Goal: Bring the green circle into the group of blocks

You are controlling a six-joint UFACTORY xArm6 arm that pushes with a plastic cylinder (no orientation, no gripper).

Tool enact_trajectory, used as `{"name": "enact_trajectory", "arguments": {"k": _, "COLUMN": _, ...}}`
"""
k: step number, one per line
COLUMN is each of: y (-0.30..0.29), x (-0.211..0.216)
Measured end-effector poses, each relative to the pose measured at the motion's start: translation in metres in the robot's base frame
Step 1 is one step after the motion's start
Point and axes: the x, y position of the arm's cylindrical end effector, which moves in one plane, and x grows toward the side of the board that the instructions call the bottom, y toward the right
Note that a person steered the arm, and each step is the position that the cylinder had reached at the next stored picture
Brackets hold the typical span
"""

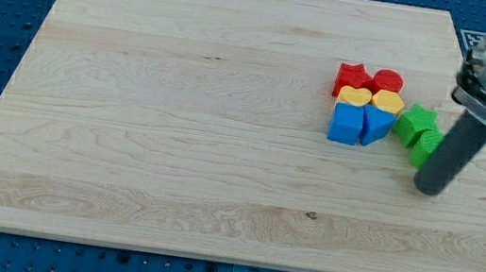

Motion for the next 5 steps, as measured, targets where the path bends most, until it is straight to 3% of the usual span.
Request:
{"name": "enact_trajectory", "arguments": {"k": 2, "y": 0.033, "x": -0.005}}
{"name": "enact_trajectory", "arguments": {"k": 5, "y": 0.029, "x": -0.013}}
